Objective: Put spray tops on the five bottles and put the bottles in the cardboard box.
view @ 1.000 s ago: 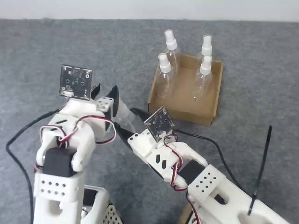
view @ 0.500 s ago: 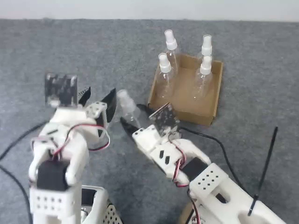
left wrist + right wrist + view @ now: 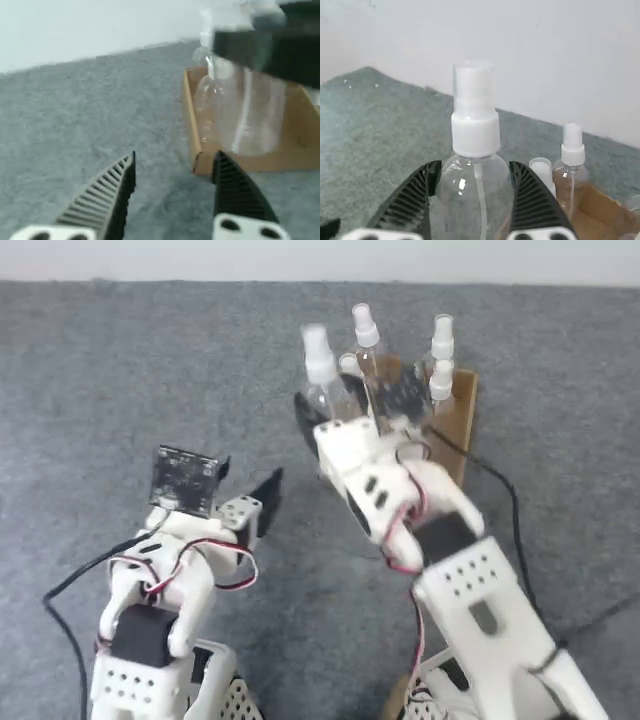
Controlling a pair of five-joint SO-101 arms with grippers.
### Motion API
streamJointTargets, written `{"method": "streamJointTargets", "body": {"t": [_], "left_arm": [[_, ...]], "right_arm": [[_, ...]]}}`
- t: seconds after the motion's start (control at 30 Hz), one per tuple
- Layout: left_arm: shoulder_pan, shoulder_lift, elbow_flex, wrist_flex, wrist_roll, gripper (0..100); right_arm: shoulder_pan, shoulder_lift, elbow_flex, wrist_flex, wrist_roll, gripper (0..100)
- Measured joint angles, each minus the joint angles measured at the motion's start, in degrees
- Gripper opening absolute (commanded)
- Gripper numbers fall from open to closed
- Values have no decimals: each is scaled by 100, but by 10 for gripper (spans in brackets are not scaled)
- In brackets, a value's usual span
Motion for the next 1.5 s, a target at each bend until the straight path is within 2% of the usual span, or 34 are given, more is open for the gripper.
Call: {"method": "streamJointTargets", "body": {"t": [0.13, 0.33, 0.57, 0.87, 1.0, 1.27, 1.5], "left_arm": [[308, 0, 290, -273, -26, 304], [360, 0, 527, -668, -26, 304], [-44, -9, 835, -1187, -18, 304], [-62, -9, 870, -1310, -70, 302], [-114, 0, 888, -1310, -79, 301], [-149, -9, 1011, -1336, -79, 301], [-149, -9, 1011, -1336, -79, 301]], "right_arm": [[-105, 862, -782, 369, 0, 6], [-782, 1582, -1442, 923, 0, 6], [-914, 1363, -1574, 1749, 0, 6], [-862, 413, -1582, 2435, 325, 6], [-369, 316, -1582, 2470, 378, 6], [1213, 308, -1978, 2470, 404, 6], [1600, 1081, -2040, 2734, 404, 6]]}}
